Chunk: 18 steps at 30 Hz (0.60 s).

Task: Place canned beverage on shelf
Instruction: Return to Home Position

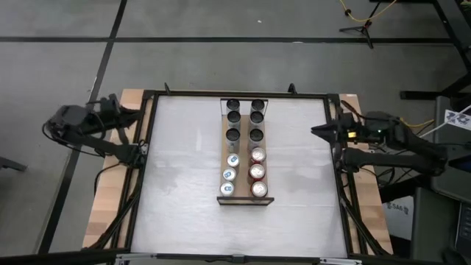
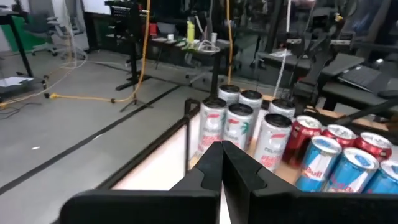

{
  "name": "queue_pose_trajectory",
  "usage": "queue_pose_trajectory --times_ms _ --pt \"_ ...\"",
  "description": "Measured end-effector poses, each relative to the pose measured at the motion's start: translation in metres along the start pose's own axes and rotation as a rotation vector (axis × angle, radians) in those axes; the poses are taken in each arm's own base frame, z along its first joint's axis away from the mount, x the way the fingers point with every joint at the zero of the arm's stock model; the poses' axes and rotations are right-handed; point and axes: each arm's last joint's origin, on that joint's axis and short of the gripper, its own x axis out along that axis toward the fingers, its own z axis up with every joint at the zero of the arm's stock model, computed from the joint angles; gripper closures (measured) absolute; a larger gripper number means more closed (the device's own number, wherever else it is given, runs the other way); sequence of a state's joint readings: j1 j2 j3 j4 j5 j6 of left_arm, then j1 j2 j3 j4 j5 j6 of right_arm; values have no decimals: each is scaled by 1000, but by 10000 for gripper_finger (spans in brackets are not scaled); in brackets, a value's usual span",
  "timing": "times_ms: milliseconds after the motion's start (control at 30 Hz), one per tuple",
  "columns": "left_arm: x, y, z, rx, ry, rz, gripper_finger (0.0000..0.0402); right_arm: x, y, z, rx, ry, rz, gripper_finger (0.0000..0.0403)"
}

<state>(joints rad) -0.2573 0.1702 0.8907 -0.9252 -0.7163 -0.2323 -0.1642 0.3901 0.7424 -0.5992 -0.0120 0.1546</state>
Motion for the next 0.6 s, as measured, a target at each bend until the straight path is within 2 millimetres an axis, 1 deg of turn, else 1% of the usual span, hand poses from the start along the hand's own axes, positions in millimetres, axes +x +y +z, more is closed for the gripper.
queue_pose_trajectory --times_ms 100,167,300,433,533,600 --pt "13 -6 -23 -9 -31 -12 401 0 -2 -11 23 -48 8 359" --pt "22 -11 -37 -14 -68 -22 401 1 -2 -16 22 -127 21 359" --pt "40 -23 -60 4 -152 -78 401 11 -3 -28 13 -242 75 359" --pt "55 -34 -73 45 -223 -103 401 24 -5 -43 9 -305 118 359" --pt "63 -39 -80 53 -297 -94 401 35 -7 -57 6 -322 143 359" --pt "68 -41 -87 63 -313 -93 401 41 -8 -65 20 -344 155 359"
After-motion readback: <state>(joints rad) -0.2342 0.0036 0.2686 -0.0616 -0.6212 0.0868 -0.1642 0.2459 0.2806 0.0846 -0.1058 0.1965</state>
